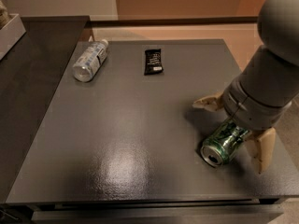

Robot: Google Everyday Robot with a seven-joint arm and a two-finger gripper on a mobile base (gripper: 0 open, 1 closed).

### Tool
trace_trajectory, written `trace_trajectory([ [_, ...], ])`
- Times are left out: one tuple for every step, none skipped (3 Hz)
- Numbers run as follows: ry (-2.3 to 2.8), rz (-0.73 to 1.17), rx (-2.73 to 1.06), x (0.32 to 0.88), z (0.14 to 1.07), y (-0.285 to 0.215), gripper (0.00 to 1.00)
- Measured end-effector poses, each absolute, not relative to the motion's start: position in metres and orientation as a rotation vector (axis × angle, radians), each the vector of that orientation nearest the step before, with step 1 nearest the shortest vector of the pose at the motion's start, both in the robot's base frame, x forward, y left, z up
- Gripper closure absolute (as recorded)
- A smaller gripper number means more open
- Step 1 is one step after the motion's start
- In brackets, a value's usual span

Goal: Place green can upright

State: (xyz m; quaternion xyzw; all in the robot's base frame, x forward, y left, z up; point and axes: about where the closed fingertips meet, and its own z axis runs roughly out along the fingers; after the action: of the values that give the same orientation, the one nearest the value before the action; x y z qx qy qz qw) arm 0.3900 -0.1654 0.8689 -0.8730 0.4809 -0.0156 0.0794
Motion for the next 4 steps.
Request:
trace_trajectory([
  [1.420, -0.044, -2.668, 0.391, 0.848, -0.168, 0.00],
  [1.431, -0.042, -2.710, 0.389, 0.837, -0.171, 0.18],
  [1.432, -0.037, -2.731, 0.388, 0.837, -0.169, 0.41],
  [1.433, -0.043, -2.731, 0.390, 0.847, -0.163, 0.64],
])
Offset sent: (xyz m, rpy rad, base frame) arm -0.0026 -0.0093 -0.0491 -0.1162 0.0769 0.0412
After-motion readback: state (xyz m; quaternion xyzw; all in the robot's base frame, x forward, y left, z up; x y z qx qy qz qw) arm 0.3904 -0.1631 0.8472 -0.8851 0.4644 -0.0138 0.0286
